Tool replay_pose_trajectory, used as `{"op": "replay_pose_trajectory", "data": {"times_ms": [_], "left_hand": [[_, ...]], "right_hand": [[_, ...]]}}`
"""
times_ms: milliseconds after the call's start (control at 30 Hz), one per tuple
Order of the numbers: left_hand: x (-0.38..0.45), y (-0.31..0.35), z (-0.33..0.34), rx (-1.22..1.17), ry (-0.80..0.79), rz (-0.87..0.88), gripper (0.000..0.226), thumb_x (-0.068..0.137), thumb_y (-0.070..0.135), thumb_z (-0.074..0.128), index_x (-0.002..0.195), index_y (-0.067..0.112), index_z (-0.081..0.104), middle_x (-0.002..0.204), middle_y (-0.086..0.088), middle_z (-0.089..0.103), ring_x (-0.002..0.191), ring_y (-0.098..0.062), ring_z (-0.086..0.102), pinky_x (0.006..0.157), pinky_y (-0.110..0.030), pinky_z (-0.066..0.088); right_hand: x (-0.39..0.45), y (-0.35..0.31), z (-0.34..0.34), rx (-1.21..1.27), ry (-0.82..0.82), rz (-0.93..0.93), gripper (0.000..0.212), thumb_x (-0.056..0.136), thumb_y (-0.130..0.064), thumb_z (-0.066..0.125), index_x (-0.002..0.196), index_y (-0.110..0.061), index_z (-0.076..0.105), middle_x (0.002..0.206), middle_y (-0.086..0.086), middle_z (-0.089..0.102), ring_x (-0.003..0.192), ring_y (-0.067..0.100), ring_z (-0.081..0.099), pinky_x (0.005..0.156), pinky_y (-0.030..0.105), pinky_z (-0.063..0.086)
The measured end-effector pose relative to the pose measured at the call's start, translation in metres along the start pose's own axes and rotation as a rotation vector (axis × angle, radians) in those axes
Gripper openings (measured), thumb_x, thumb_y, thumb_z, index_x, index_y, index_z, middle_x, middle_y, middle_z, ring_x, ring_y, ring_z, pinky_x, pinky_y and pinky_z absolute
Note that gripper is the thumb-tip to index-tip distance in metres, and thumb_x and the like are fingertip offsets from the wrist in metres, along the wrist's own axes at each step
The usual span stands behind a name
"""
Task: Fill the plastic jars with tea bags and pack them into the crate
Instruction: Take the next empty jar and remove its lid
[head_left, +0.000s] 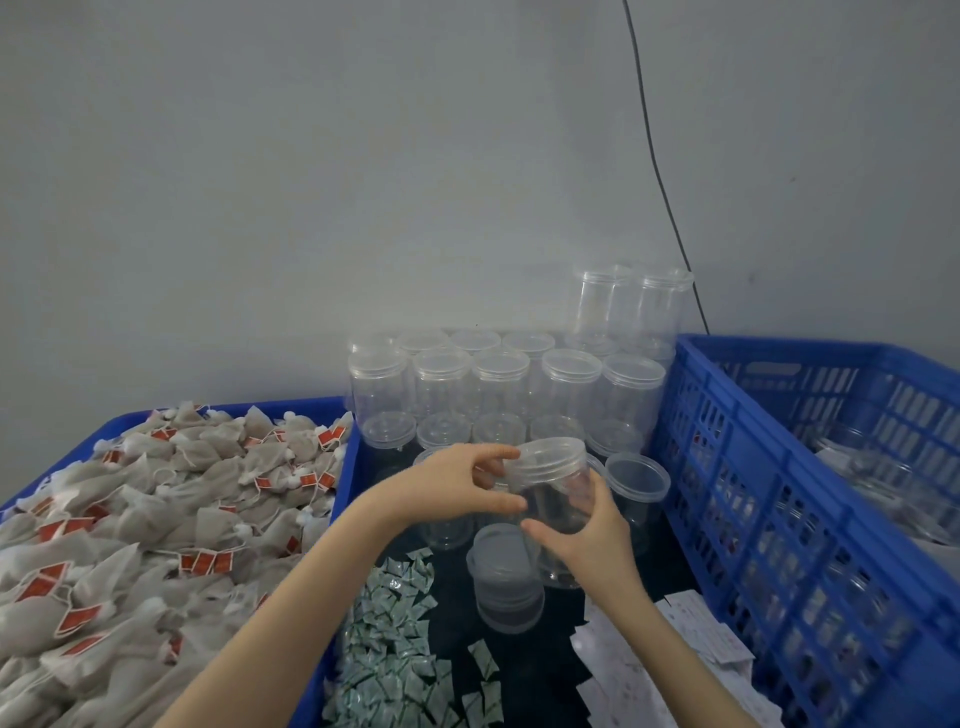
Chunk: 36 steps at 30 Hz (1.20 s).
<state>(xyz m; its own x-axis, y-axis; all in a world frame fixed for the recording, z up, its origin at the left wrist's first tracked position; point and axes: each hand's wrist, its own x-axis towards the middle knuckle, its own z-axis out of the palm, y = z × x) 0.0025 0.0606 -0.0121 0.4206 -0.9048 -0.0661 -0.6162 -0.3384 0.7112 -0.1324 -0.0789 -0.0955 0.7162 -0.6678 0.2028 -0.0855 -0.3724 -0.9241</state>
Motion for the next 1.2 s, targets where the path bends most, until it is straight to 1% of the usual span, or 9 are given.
{"op": "replay_pose_trajectory", "data": {"times_ms": [100, 233, 333, 500, 667, 767, 867, 1000, 1200], "left_hand": [[-0.004, 0.002, -0.009, -0.080, 0.024, 0.048, 0.052, 0.083, 0.031, 0.071, 0.129, 0.041, 0.048, 0.116, 0.015, 0.056, 0.102, 0.002, 0.056, 0.082, -0.014, 0.046], [-0.002, 0.001, -0.002, -0.082, 0.010, 0.080, 0.072, 0.082, 0.035, 0.072, 0.141, 0.046, 0.031, 0.138, 0.019, 0.031, 0.125, -0.002, 0.033, 0.101, -0.024, 0.032], [-0.002, 0.000, 0.001, -0.150, -0.099, 0.077, 0.070, 0.084, 0.041, 0.069, 0.143, 0.046, 0.031, 0.147, 0.020, 0.031, 0.132, 0.001, 0.029, 0.105, -0.026, 0.028], [0.002, 0.002, 0.008, 0.099, 0.123, -0.054, 0.069, 0.079, 0.064, 0.060, 0.140, 0.038, 0.040, 0.140, 0.003, 0.046, 0.113, -0.006, 0.043, 0.094, -0.026, 0.036], [0.000, 0.009, 0.015, 0.251, 0.222, -0.206, 0.092, 0.072, 0.085, 0.035, 0.144, 0.028, 0.037, 0.142, -0.004, 0.048, 0.126, -0.022, 0.048, 0.105, -0.045, 0.039], [-0.003, 0.008, 0.012, 0.269, 0.161, -0.194, 0.095, 0.075, 0.086, 0.028, 0.152, 0.032, 0.012, 0.158, -0.010, 0.017, 0.142, -0.029, 0.027, 0.113, -0.050, 0.027], [-0.011, 0.007, 0.002, 0.069, -0.107, -0.003, 0.099, 0.078, 0.065, 0.057, 0.149, 0.043, -0.009, 0.159, 0.008, -0.016, 0.146, -0.014, 0.001, 0.118, -0.039, 0.014], [-0.011, 0.001, -0.004, 0.282, -0.223, 0.088, 0.092, 0.082, 0.035, 0.072, 0.150, 0.040, 0.012, 0.154, 0.019, 0.016, 0.131, 0.006, 0.017, 0.106, -0.019, 0.020], [-0.006, 0.005, 0.008, 0.340, -0.028, -0.158, 0.090, 0.077, 0.077, 0.046, 0.150, 0.030, 0.023, 0.149, -0.006, 0.039, 0.128, -0.023, 0.046, 0.103, -0.037, 0.042]], "right_hand": [[-0.004, 0.002, -0.004, 0.005, -0.055, 0.001, 0.087, 0.067, -0.029, 0.090, 0.137, -0.032, 0.038, 0.133, -0.011, 0.051, 0.122, 0.009, 0.049, 0.095, 0.024, 0.039], [-0.013, -0.002, 0.001, -0.003, -0.193, -0.029, 0.086, 0.060, -0.038, 0.087, 0.133, -0.039, 0.040, 0.133, -0.014, 0.052, 0.123, 0.004, 0.049, 0.095, 0.023, 0.042], [-0.017, -0.006, 0.006, -0.010, -0.245, -0.053, 0.101, 0.050, -0.051, 0.081, 0.141, -0.032, 0.041, 0.135, -0.011, 0.054, 0.124, 0.003, 0.050, 0.101, 0.029, 0.046], [-0.018, -0.006, 0.010, -0.099, -0.238, -0.083, 0.095, 0.058, -0.043, 0.085, 0.141, -0.033, 0.041, 0.135, -0.018, 0.052, 0.127, -0.001, 0.046, 0.103, 0.027, 0.043], [-0.019, -0.007, 0.012, -0.249, -0.174, -0.144, 0.101, 0.061, -0.049, 0.085, 0.145, -0.038, 0.031, 0.137, -0.026, 0.043, 0.125, -0.002, 0.043, 0.101, 0.024, 0.042], [-0.019, -0.006, 0.013, -0.285, -0.164, -0.161, 0.103, 0.061, -0.052, 0.085, 0.147, -0.036, 0.031, 0.140, -0.023, 0.043, 0.127, 0.001, 0.044, 0.103, 0.027, 0.043], [-0.019, -0.001, 0.012, -0.250, -0.172, -0.126, 0.104, 0.060, -0.052, 0.085, 0.147, -0.037, 0.030, 0.138, -0.026, 0.041, 0.126, -0.002, 0.042, 0.102, 0.025, 0.042], [-0.021, 0.002, 0.012, -0.257, -0.216, -0.126, 0.100, 0.053, -0.056, 0.081, 0.141, -0.042, 0.035, 0.130, -0.031, 0.043, 0.123, -0.002, 0.045, 0.099, 0.026, 0.045], [-0.026, 0.005, 0.014, -0.298, -0.215, -0.136, 0.103, 0.050, -0.063, 0.076, 0.141, -0.043, 0.033, 0.135, -0.029, 0.044, 0.123, -0.002, 0.046, 0.101, 0.028, 0.045]]}}
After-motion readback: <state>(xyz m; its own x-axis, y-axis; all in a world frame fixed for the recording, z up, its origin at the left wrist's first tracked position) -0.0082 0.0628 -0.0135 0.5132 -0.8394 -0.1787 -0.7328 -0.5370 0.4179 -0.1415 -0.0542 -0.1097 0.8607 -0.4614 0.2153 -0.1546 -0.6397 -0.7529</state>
